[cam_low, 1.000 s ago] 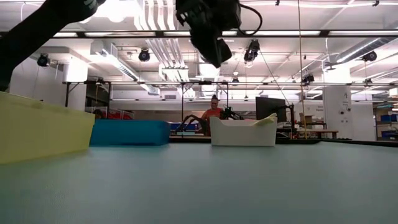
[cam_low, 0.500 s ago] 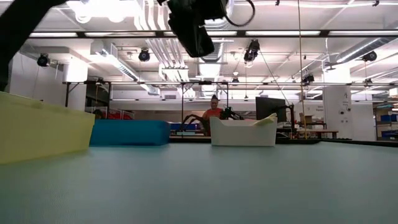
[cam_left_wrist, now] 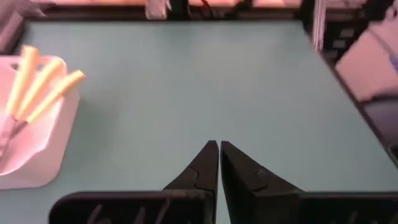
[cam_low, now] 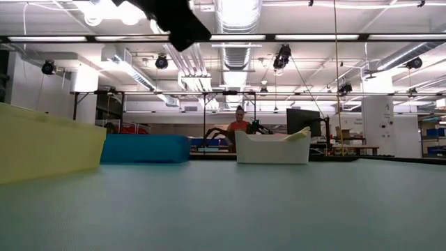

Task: Sort silverware by color (type)
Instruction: Return to Home Position

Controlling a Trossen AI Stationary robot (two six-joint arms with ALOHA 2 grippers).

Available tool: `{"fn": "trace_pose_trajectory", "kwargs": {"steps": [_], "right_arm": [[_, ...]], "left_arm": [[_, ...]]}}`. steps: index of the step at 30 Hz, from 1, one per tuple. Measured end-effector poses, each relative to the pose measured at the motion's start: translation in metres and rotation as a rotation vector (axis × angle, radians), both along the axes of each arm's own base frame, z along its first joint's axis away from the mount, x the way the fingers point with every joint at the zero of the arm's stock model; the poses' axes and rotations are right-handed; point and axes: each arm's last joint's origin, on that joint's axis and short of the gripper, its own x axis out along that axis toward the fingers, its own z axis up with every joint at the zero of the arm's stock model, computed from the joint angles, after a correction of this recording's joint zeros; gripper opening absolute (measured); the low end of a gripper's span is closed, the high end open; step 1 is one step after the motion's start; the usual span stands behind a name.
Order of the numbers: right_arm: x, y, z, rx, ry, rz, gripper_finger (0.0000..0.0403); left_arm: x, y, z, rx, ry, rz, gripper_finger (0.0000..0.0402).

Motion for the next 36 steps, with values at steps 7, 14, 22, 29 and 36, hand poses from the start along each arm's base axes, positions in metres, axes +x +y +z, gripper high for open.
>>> {"fn": "trace_pose_trajectory", "kwargs": {"steps": [7,14,22,29,36], "right_arm": [[0.002,-0.008,-0.008,-0.014,-0.023,-0.036,0.0063],[0.004,-0.022,-0.015,-0.019,-0.004,-0.100,0.0063],[-0.007,-0.033,-0.019,-0.008,-0.001,-0.141,0.0063],[-0.042,-0.044,-0.009,0.052,0.009,-0.147,0.0063],[-0.090,-0.059,-0.011,0.123,-0.182,-0.143,0.0063]], "left_arm": [[-0.049,-0.004,-0.007,0.025,-0.245,0.127,0.0000],[-0.096,-0.010,-0.020,-0.006,-0.469,0.206,0.0000],[-0.138,-0.011,-0.033,-0.010,-0.688,0.393,0.0000],[-0.164,-0.006,-0.047,0.058,-0.752,0.714,0.0000],[-0.177,-0.003,-0.083,0.091,-0.701,0.910,0.0000]]}}
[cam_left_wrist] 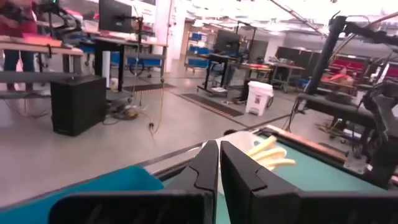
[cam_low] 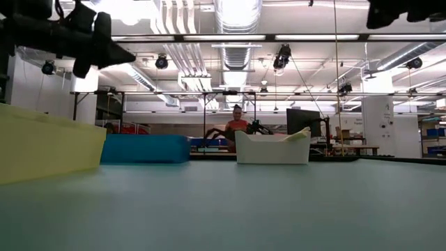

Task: Sort silverware by color (type)
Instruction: Return to Home Position

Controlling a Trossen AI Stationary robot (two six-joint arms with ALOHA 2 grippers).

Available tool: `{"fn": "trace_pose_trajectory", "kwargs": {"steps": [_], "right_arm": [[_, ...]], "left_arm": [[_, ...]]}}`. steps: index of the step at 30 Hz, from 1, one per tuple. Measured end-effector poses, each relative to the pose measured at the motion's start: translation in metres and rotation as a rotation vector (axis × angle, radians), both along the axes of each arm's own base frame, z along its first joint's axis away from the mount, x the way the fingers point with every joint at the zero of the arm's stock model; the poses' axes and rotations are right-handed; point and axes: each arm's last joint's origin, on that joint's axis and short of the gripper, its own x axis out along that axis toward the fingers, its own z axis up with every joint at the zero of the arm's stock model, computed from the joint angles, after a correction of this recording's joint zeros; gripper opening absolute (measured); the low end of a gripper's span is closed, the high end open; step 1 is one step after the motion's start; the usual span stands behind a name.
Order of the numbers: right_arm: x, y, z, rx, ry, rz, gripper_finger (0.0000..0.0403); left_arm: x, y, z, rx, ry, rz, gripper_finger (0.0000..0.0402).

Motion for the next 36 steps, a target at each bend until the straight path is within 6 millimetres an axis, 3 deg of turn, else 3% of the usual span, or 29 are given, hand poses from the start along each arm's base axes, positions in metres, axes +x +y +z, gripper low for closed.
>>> {"fn": "trace_pose_trajectory", "kwargs": {"steps": [9,12,18,26,30,36], "right_arm": [[-0.034,-0.011,-0.011,0.021,-0.190,-0.023,0.0063],[-0.031,-0.011,-0.018,-0.002,-0.119,-0.041,0.0063],[-0.028,-0.011,-0.019,-0.024,-0.096,-0.076,0.0063],[-0.030,-0.011,-0.022,-0.038,-0.114,-0.080,0.0063],[-0.028,-0.012,-0.023,-0.040,-0.104,-0.098,0.0063],[-0.029,-0.012,-0.023,-0.037,-0.109,-0.097,0.0063]], "left_arm": [[-0.009,0.000,-0.022,-0.025,0.075,0.062,0.0000],[-0.013,0.000,-0.028,0.006,0.194,0.093,0.0000],[-0.023,0.004,-0.034,-0.125,0.118,0.328,0.0000],[-0.030,0.002,-0.039,-0.163,0.128,0.331,0.0000],[-0.032,0.000,-0.045,-0.198,0.172,0.233,0.0000],[-0.028,-0.007,-0.046,-0.176,0.249,-0.081,0.0000]]}}
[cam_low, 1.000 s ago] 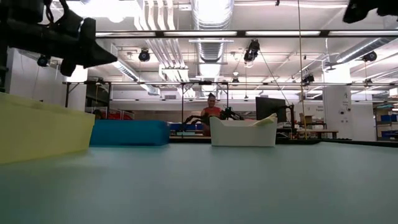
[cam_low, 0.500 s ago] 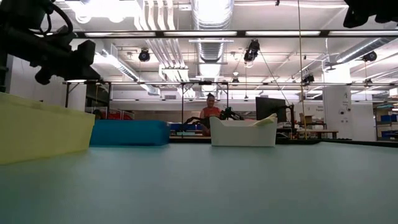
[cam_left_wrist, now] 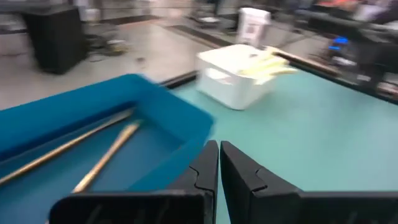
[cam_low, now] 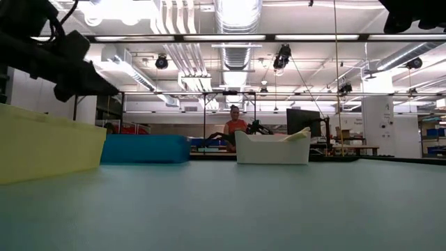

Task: Sort silverware by color (type)
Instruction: Return to Home Position

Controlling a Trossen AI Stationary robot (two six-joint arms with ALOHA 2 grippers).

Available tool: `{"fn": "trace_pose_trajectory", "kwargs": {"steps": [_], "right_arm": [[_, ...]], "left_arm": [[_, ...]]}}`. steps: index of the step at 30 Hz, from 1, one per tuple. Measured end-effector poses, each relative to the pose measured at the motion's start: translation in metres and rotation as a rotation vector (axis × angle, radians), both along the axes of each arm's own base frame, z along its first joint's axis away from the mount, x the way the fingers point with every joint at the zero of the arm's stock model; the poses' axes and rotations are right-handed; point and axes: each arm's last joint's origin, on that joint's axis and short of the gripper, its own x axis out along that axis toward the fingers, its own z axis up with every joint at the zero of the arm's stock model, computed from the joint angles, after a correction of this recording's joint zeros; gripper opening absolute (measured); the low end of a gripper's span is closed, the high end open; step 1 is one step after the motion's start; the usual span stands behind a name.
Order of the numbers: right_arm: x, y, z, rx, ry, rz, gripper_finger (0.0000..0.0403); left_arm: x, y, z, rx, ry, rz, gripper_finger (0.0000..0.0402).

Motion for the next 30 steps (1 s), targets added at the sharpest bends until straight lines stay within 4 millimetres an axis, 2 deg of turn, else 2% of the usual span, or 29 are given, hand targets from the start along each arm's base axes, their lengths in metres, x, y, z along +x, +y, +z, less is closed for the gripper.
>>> {"fn": "trace_pose_trajectory", "kwargs": {"steps": [6,10,14,20,30], "right_arm": [[0.000,0.000,0.000,0.006,-0.001,0.001,0.0063],[0.000,0.000,0.000,0.009,0.000,0.002,0.0063],[0.000,0.000,0.000,0.010,0.004,0.003,0.0063],[0.001,0.000,-0.007,-0.020,0.073,-0.003,0.0063],[0.000,-0.001,-0.008,-0.017,0.076,-0.036,0.0063]], "left_arm": [[0.000,-0.006,0.001,0.105,-0.085,-0.253,0.0000],[-0.002,-0.009,-0.009,0.183,-0.171,-0.344,0.0000],[0.000,-0.013,-0.009,0.257,-0.215,-0.505,0.0000],[0.000,-0.015,-0.011,0.230,-0.213,-0.549,0.0000],[0.001,-0.015,-0.011,0.232,-0.203,-0.571,0.0000]]}}
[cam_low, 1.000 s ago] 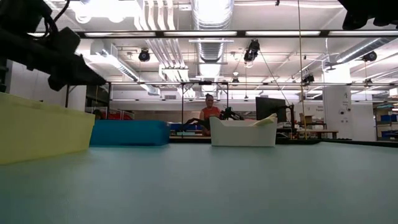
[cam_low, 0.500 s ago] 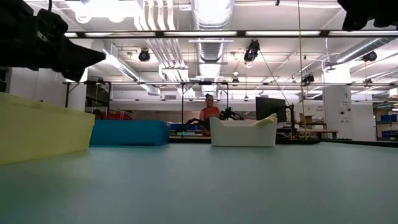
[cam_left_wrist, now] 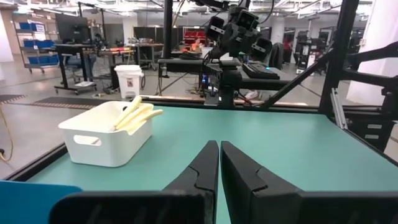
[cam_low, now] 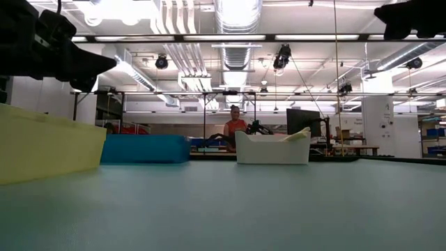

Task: Sort silverware by color (type)
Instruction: Return to Home Position

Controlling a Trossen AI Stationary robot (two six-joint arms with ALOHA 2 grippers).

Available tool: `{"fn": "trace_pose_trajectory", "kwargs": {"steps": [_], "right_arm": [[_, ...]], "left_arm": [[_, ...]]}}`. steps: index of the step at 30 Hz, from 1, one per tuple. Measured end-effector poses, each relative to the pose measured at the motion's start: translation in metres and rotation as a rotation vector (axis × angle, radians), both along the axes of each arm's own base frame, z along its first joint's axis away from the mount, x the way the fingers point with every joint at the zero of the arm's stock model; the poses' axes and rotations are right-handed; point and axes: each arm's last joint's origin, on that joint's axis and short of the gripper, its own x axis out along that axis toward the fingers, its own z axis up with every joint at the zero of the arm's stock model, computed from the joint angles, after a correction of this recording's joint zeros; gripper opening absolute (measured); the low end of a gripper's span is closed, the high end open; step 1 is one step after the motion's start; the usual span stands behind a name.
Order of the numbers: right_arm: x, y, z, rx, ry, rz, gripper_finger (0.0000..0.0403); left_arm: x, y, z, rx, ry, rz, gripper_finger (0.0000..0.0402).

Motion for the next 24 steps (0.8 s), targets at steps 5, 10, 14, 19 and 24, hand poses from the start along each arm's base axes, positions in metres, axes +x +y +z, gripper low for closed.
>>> {"fn": "trace_pose_trajectory", "kwargs": {"steps": [5,10,14,19,24], "right_arm": [[0.0042,-0.0050,-0.0053,0.007,0.027,-0.220,0.0063],[0.0073,-0.0041,-0.0068,0.072,0.047,-0.219,0.0063],[0.0087,-0.0036,-0.0075,0.176,0.051,-0.210,0.0063],[0.0087,-0.0036,-0.0078,0.253,0.049,-0.204,0.0063],[0.0088,-0.0035,-0.0079,0.255,0.051,-0.204,0.0063]], "left_arm": [[0.0009,0.0002,-0.0011,0.016,0.016,0.001,0.0000],[0.0021,0.0004,-0.0027,0.013,0.035,0.001,0.0000],[0.0028,0.0005,-0.0036,0.012,0.047,0.001,0.0000],[0.0035,0.0006,-0.0046,0.010,0.059,0.001,0.0000],[0.0040,0.0007,-0.0052,0.009,0.067,0.001,0.0000]]}}
